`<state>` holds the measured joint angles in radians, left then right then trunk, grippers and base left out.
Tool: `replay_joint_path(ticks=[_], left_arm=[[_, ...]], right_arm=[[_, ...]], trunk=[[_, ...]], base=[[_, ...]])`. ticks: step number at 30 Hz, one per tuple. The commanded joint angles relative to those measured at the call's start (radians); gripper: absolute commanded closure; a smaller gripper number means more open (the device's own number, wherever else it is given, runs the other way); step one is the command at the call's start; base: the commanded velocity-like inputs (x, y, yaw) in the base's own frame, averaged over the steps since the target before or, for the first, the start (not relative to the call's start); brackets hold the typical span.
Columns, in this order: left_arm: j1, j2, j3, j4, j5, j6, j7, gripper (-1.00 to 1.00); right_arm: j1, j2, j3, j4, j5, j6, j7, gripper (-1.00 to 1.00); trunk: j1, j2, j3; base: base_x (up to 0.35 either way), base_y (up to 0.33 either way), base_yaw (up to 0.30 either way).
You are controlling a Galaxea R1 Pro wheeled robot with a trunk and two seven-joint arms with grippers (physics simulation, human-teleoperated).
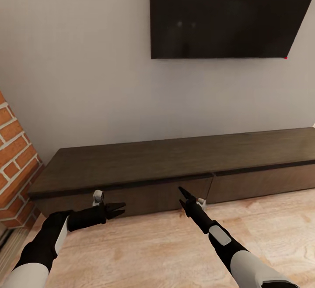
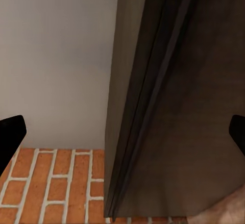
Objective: Place each of the two pumpkins and all three candles from the living room inside a cabinet in the living room (use any cabinet), then make sure every cabinet is closed, and position the cauldron so it is next to a table in the living room.
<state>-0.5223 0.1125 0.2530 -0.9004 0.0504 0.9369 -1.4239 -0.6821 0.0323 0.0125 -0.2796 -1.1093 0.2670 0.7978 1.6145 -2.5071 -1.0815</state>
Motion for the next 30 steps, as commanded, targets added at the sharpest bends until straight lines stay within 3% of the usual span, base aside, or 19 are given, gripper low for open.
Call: replay_joint_path(ticks=[1, 14, 30], left_arm=[[0.0, 0.0, 0.0, 0.0, 0.001, 0.011, -0.003, -1.0], [0.0, -0.002, 0.0, 0.0, 0.0, 0.011, -0.002, -1.0], [-0.001, -0.001, 0.0, 0.0, 0.001, 0.01, -0.002, -1.0]], right_arm=[[0.0, 0.0, 0.001, 0.0, -0.01, 0.009, 0.001, -1.0], [0.0, 0.0, 0.001, 0.0, -0.01, 0.009, 0.003, -1.0], [0.0, 0.0, 0.001, 0.0, -0.01, 0.008, 0.031, -1.0]], trunk=[[0.0, 0.0, -0.001], [0.0, 0.0, -0.001], [0.0, -0.001, -0.005]], base=[[0.046, 0.0, 0.0], [0.244, 0.0, 0.0], [0.015, 0.0, 0.0]])
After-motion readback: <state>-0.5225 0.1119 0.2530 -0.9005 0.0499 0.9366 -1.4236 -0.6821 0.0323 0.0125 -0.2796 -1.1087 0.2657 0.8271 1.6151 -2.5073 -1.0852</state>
